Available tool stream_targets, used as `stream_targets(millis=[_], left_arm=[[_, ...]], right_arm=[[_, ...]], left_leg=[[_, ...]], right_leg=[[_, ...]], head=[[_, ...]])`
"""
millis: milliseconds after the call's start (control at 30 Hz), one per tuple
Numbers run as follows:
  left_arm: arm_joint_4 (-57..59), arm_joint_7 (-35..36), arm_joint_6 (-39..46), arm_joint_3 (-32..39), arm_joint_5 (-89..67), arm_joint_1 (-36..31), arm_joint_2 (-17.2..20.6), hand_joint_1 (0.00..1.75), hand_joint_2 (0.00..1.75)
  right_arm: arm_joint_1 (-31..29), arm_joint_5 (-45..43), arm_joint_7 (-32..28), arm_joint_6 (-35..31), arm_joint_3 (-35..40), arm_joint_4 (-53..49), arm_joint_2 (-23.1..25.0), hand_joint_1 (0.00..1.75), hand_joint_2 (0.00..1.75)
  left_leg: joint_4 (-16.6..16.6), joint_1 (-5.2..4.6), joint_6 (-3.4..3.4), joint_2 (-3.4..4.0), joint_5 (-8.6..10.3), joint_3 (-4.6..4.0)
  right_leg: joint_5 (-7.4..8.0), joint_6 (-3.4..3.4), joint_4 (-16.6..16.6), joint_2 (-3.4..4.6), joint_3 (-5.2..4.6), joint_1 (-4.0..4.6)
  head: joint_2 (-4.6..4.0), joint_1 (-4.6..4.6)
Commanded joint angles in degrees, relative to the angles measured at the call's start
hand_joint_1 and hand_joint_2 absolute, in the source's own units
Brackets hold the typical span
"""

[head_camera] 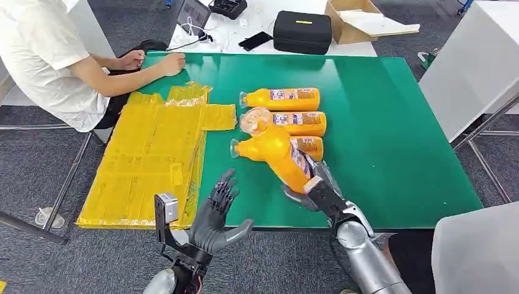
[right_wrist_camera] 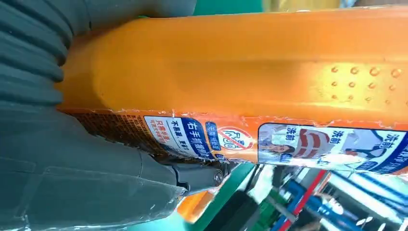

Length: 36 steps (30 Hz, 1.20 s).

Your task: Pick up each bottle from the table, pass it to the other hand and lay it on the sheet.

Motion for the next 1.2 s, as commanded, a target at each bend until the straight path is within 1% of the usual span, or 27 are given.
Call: stream_targets(millis=[33, 67, 100, 167, 200, 233, 267, 333, 367, 400, 433, 467, 533, 567, 633, 667, 733, 767, 833, 900, 933, 967, 1067, 1100, 1133, 1167, 1200], left_arm=[[2.6, 0.4, -0.8, 0.4, 0.8, -2.7, 1.3, 0.0, 1.75], [2.6, 0.4, -0.8, 0.4, 0.8, -2.7, 1.3, 0.0, 1.75], [2.6, 0.4, -0.8, 0.4, 0.8, -2.7, 1.3, 0.0, 1.75], [2.7, 0.8, -1.6, 0.5, 1.7, -2.6, 1.2, 0.0, 1.75], [3.0, 1.3, -2.4, 0.8, 2.9, -2.8, 1.1, 0.0, 1.75], [3.1, 0.1, -2.0, 0.9, 2.2, -3.5, 0.7, 0.0, 1.75], [3.4, 0.1, -2.0, 1.0, 2.2, -4.1, 0.4, 0.0, 1.75], [3.3, -1.0, -0.5, 1.7, 1.8, -4.9, -0.5, 0.0, 1.75], [3.0, -2.1, 1.3, 2.1, 1.0, -5.2, -0.9, 0.0, 1.75], [2.3, -3.2, 3.8, 2.4, -0.1, -5.5, -1.2, 0.0, 1.75], [2.0, -3.5, 4.8, 2.6, -0.6, -5.8, -1.4, 0.0, 1.75], [1.4, -3.6, 6.2, 3.0, -0.5, -5.8, -1.6, 0.0, 1.75], [0.4, -3.6, 6.9, 3.7, 0.8, -5.9, -2.0, 0.0, 1.75], [-0.1, -3.5, 7.0, 3.6, 1.4, -6.1, -2.0, 0.0, 1.75], [-0.4, -3.4, 7.1, 3.2, 1.7, -6.6, -2.0, 0.0, 1.75], [-0.6, -3.9, 8.4, 3.7, 2.1, -6.6, -2.5, 0.0, 1.75], [-1.9, -5.0, 10.9, 4.0, 3.5, -6.6, -2.8, 0.0, 1.75], [-2.5, -4.9, 11.0, 3.9, 3.7, -6.6, -2.7, 0.0, 1.75], [-4.2, -4.8, 10.7, 3.8, 5.1, -6.2, -2.2, 0.0, 1.75], [-4.9, -4.5, 10.0, 3.2, 5.9, -6.2, -1.6, 0.0, 1.75], [-4.5, -4.4, 10.0, 2.9, 6.0, -6.3, -1.5, 0.0, 1.75], [-4.5, -4.4, 10.0, 2.9, 6.0, -6.3, -1.5, 0.0, 1.75], [-4.1, -4.4, 10.0, 2.6, 6.0, -6.4, -1.5, 0.0, 1.75], [-3.9, -4.9, 9.5, 2.3, 5.6, -6.7, -1.3, 0.0, 1.75], [-3.4, -5.1, 9.1, 2.0, 5.5, -6.9, -1.3, 0.0, 1.75], [-2.9, -4.2, 7.9, 1.5, 6.2, -7.0, -1.2, 0.03, 1.75], [-2.6, -4.2, 7.7, 1.3, 6.2, -7.0, -1.1, 1.62, 1.75]], right_arm=[[-2.3, -1.0, -0.4, 2.1, 4.2, 1.0, 2.3, 1.75, 1.75], [-2.3, -1.0, -0.4, 2.1, 4.2, 1.0, 2.3, 1.75, 1.75], [-2.3, -1.0, -0.4, 2.1, 4.2, 1.0, 2.3, 1.75, 1.75], [-2.6, -0.7, -0.6, 2.7, 4.9, 1.0, 1.8, 1.75, 1.75], [-2.9, -0.3, -0.8, 3.3, 6.1, 1.1, 1.7, 1.75, 1.75], [-3.2, 0.5, -0.9, 4.3, 8.1, 1.1, 1.8, 1.75, 1.75], [-3.5, 0.7, -0.5, 5.8, 10.0, 1.5, 1.9, 1.75, 1.75], [-3.6, 1.2, -0.1, 6.4, 12.6, 2.4, 2.2, 1.75, 1.75], [-3.6, 1.1, 0.1, 6.4, 13.8, 2.8, 2.2, 1.75, 1.75], [-3.4, 1.6, 0.4, 6.3, 15.3, 3.2, 2.0, 1.75, 1.75], [-3.1, 2.2, 0.4, 5.8, 16.0, 3.2, 2.0, 1.75, 1.75], [-2.8, 2.2, 0.4, 5.7, 16.8, 3.0, 1.9, 1.75, 1.75], [-2.4, 2.3, 0.4, 5.7, 17.8, 2.3, 1.7, 1.75, 1.75], [-2.6, 2.2, 0.4, 5.8, 18.4, 2.2, 1.5, 1.75, 1.75], [-3.1, 2.3, 0.3, 5.9, 19.1, 2.2, 1.4, 1.75, 1.75], [-3.4, 2.3, 0.3, 5.9, 19.7, 2.1, 1.3, 1.75, 1.75], [-3.7, 2.3, 0.3, 5.8, 20.9, 0.7, 0.7, 1.75, 1.75], [-3.6, 2.3, 0.3, 5.7, 21.0, 0.2, 0.6, 1.75, 1.75], [-3.6, 2.3, 0.4, 5.7, 21.5, -1.0, -0.2, 1.75, 1.75], [-4.0, 1.4, 1.0, 7.1, 22.0, -1.4, -1.0, 1.75, 1.75], [-4.2, 1.1, 0.9, 7.3, 22.0, -1.2, -1.0, 1.75, 1.75], [-4.2, 1.1, 0.9, 7.3, 22.0, -1.2, -1.0, 1.75, 1.75], [-4.3, 1.1, 0.9, 7.3, 22.0, -0.9, -1.0, 1.75, 1.75], [-4.3, 0.6, 0.8, 7.5, 21.9, -0.7, -0.8, 1.75, 1.75], [-4.4, -0.3, 0.5, 7.8, 21.6, -0.6, -0.6, 1.75, 1.75], [-4.5, -1.1, 0.3, 8.0, 21.1, -0.5, -0.6, 1.75, 1.75], [-4.4, -1.8, 0.2, 8.2, 20.7, -0.5, -0.5, 1.75, 1.75]], left_leg=[[0.0, -0.01, 0.01, 0.1, -0.03, 0.1], [0.0, -0.04, 0.03, 0.16, -0.08, 0.24], [0.0, -0.03, 0.03, 0.12, -0.04, 0.15], [0.0, -0.05, 0.04, 0.12, -0.08, 0.25], [0.0, -0.04, 0.04, 0.11, -0.05, 0.17], [0.0, -0.04, 0.03, 0.15, -0.04, 0.14], [0.0, -0.06, 0.05, 0.21, -0.11, 0.26], [0.0, -0.03, 0.02, 0.12, -0.02, 0.07], [0.0, -0.03, 0.03, 0.18, -0.09, 0.21], [0.0, -0.02, 0.02, 0.13, -0.06, 0.15], [0.0, -0.02, 0.01, 0.07, -0.02, 0.09], [0.0, -0.03, 0.02, 0.09, -0.08, 0.23], [0.0, 0.0, 0.01, 0.09, -0.03, 0.09], [0.0, -0.01, 0.03, 0.13, -0.09, 0.22], [0.0, -0.02, 0.02, 0.08, -0.04, 0.11], [0.0, -0.04, 0.04, 0.11, -0.09, 0.22], [0.0, -0.02, 0.03, 0.07, -0.04, 0.08], [0.0, -0.04, 0.05, 0.11, -0.11, 0.22], [0.0, -0.02, 0.03, 0.1, -0.06, 0.07], [0.0, -0.05, 0.04, 0.04, -0.06, 0.1], [0.0, -0.02, 0.02, 0.05, -0.03, 0.06], [0.0, -0.06, 0.04, 0.08, -0.1, 0.21], [0.0, -0.02, 0.01, 0.02, -0.01, 0.07], [0.0, -0.06, 0.03, 0.06, -0.06, 0.19], [0.0, -0.02, 0.01, 0.05, -0.01, 0.06], [0.0, -0.05, 0.03, 0.08, -0.07, 0.21], [0.0, -0.05, 0.03, 0.07, -0.06, 0.18]], right_leg=[[-0.01, -0.06, 0.0, 0.06, 0.06, 0.02], [-0.06, -0.09, 0.0, 0.09, 0.16, 0.0], [-0.03, -0.07, 0.0, 0.06, 0.1, 0.0], [-0.08, -0.08, 0.0, 0.04, 0.19, -0.01], [-0.05, -0.06, 0.0, 0.05, 0.13, -0.01], [-0.02, -0.05, 0.0, 0.1, 0.09, -0.02], [-0.07, -0.08, 0.0, 0.13, 0.19, -0.03], [0.0, -0.06, 0.0, 0.07, 0.05, -0.02], [-0.05, -0.1, 0.0, 0.1, 0.16, -0.01], [-0.04, -0.09, 0.0, 0.06, 0.12, 0.0], [-0.02, -0.07, 0.0, 0.02, 0.07, 0.0], [-0.08, -0.11, 0.0, 0.01, 0.2, 0.0], [-0.02, -0.06, 0.0, 0.04, 0.06, 0.03], [-0.07, -0.1, 0.0, 0.05, 0.18, 0.03], [-0.04, -0.06, 0.0, 0.02, 0.08, 0.01], [-0.09, -0.08, 0.0, 0.03, 0.17, 0.0], [-0.04, -0.04, 0.0, 0.02, 0.04, 0.0], [-0.11, -0.08, 0.1, 0.02, 0.18, 0.0], [-0.05, -0.06, 0.0, 0.04, 0.04, 0.0], [-0.08, -0.07, 0.1, -0.03, 0.08, -0.03], [-0.04, -0.06, 0.0, -0.01, 0.04, 0.0], [-0.11, -0.09, 0.1, -0.01, 0.17, -0.02], [-0.03, -0.05, 0.0, -0.03, 0.05, 0.0], [-0.08, -0.08, 0.0, -0.02, 0.15, -0.02], [-0.03, -0.05, 0.0, -0.01, 0.04, 0.0], [-0.09, -0.08, 0.0, 0.0, 0.16, -0.01], [-0.07, -0.07, 0.0, 0.0, 0.14, -0.01]], head=[[0.0, 0.02], [0.0, 0.02], [0.0, 0.0], [0.0, 0.02], [0.0, 0.02], [0.0, 0.02], [0.02, 0.04], [0.0, 0.04], [0.0, 0.04], [0.0, 0.02], [0.0, 0.02], [0.0, 0.04], [0.0, 0.02], [0.02, 0.02], [0.0, 0.02], [0.0, 0.02], [0.0, 0.02], [0.0, 0.02], [0.0, 0.0], [0.0, 0.02], [0.0, 0.02], [0.0, 0.0], [0.0, 0.02], [0.0, 0.02], [0.0, 0.02], [0.0, 0.02], [0.0, 0.02]])
